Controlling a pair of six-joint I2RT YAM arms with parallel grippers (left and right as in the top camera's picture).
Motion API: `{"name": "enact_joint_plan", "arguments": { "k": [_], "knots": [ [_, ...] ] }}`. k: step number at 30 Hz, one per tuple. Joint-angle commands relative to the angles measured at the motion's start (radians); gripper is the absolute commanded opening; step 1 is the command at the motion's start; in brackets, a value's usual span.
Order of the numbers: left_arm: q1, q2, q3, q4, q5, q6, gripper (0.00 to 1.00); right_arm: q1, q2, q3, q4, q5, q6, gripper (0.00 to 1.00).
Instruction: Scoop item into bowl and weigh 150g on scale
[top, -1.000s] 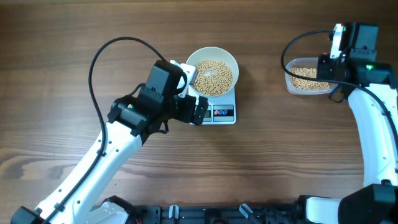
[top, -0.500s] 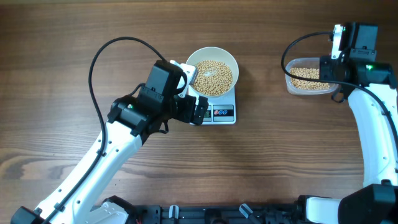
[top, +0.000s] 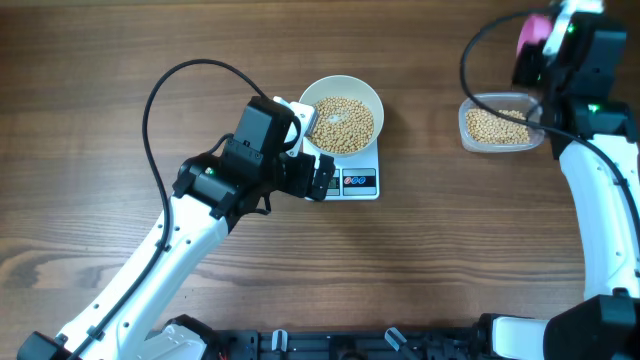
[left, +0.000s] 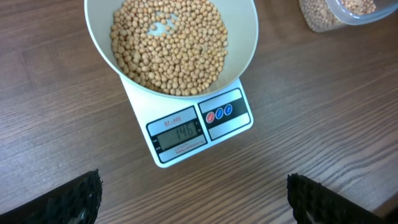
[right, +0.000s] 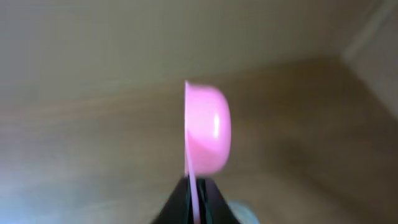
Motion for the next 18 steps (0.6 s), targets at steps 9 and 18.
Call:
{"name": "enact_joint_plan", "arguments": {
  "k": [9, 18],
  "knots": [
    [0.007, -0.003, 0.015, 0.002, -0.006, -0.006, 1.0, -0.024, -0.021, 0.01, 0.353, -0.021, 0.061, 0.04],
    [0.007, -0.003, 0.015, 0.002, -0.006, -0.006, 1.0, -0.12, -0.021, 0.01, 0.155, -0.26, -0.173, 0.04]
  ]
}}
